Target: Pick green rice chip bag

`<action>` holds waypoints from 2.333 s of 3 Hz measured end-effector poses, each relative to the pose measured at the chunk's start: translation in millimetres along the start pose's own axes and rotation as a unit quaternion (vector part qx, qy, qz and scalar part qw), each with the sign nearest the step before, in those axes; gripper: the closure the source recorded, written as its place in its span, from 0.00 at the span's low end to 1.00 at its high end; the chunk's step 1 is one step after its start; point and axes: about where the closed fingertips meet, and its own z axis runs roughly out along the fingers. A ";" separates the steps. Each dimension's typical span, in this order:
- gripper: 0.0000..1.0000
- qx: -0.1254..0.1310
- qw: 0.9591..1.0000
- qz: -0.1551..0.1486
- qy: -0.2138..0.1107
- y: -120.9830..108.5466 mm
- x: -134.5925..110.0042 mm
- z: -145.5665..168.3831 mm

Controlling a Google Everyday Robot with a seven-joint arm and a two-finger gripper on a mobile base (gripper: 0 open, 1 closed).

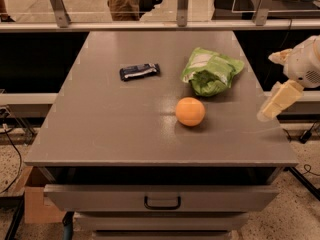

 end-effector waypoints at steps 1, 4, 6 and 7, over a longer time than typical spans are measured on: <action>0.00 0.037 0.996 0.011 -0.078 -67.9 11.1 42.3; 0.00 0.058 0.980 0.052 -0.186 -131.6 37.5 82.1; 0.00 0.058 0.979 0.052 -0.186 -131.7 37.2 81.7; 0.00 0.058 0.979 0.052 -0.186 -131.6 37.2 81.7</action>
Offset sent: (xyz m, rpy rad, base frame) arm 0.1903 -0.1050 -0.0635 0.5459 -0.3127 -0.0853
